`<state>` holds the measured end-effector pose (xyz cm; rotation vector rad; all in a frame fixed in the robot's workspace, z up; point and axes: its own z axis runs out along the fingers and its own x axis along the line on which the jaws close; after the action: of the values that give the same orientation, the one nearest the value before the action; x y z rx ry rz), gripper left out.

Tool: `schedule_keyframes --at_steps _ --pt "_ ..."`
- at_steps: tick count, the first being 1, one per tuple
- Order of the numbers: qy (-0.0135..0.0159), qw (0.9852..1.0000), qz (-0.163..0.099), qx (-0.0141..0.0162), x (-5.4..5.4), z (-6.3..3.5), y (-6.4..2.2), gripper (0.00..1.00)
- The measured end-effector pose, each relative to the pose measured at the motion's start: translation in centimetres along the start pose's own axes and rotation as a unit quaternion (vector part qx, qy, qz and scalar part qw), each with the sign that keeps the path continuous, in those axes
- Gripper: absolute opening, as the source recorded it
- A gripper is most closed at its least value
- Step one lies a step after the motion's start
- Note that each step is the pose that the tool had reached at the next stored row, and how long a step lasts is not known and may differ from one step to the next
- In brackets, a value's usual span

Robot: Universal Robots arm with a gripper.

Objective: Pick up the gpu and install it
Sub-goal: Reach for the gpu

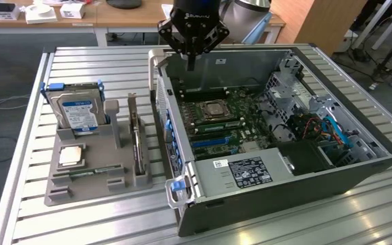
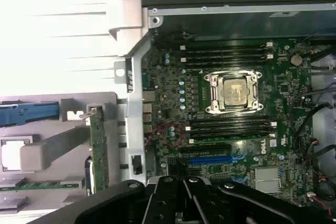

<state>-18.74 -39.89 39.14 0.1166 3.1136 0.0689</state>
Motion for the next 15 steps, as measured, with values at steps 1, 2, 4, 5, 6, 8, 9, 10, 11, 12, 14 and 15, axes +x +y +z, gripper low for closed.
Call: schedule_keyframes --at_steps 1,2,4,5,6,8,9,10,11,12,14,15 --pt "0.0000 1.0000 0.000 0.0000 0.4 0.01 -0.04 0.11" --pt "0.0000 1.0000 0.000 0.0000 0.9 0.01 -0.07 0.11" --pt "0.0000 1.0000 0.000 0.0001 1.8 0.04 -0.14 0.11" --pt "0.0001 1.0000 0.000 0.0000 2.2 0.06 -0.17 0.11" --pt "0.0000 1.0000 0.000 0.0000 2.7 0.09 -0.21 0.11" --pt "0.0000 1.0000 0.000 0.0001 3.6 0.15 -0.28 0.11" --pt "0.0000 1.0000 0.000 0.0001 4.1 0.18 -0.32 0.11" --pt "0.0000 1.0000 0.000 0.0001 4.5 0.21 -0.35 0.11" --pt "0.0001 1.0000 0.000 0.0001 5.0 0.23 -0.39 0.11" --pt "0.0000 1.0000 0.000 0.0001 5.5 0.25 -0.42 0.11" --pt "0.0000 1.0000 0.000 0.0002 6.3 0.29 -0.49 0.11" --pt "0.0000 1.0000 0.000 0.0003 6.8 0.31 -0.52 0.11"
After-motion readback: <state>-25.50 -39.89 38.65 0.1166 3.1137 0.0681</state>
